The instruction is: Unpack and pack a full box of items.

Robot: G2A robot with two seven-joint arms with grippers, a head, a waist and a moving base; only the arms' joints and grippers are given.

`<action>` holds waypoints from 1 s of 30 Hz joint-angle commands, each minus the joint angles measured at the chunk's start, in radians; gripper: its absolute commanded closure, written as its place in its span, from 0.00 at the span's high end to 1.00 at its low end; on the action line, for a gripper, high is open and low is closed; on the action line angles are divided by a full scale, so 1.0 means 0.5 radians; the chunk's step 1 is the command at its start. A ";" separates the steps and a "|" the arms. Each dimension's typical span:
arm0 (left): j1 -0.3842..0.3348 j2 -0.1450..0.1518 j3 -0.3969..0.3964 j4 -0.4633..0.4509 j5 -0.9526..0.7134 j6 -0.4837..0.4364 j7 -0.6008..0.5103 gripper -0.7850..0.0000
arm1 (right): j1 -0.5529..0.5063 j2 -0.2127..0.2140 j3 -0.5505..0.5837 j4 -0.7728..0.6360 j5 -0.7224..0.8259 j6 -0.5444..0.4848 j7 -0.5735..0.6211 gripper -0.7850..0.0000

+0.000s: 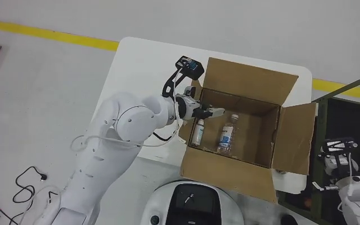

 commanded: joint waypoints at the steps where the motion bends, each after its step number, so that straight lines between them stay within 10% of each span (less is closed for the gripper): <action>1: 0.000 0.000 0.000 0.000 0.000 0.000 0.000 1.00 | -0.016 0.002 -0.028 -0.028 -0.062 -0.025 0.171 0.00; 11: 0.000 0.000 0.000 0.000 0.000 0.000 0.000 1.00 | 0.079 0.031 -0.226 0.063 -0.200 -0.288 0.634 0.00; 30: 0.000 0.000 0.000 0.000 0.000 0.000 0.000 1.00 | 0.066 0.036 -0.283 -0.034 -0.077 -0.343 0.783 0.00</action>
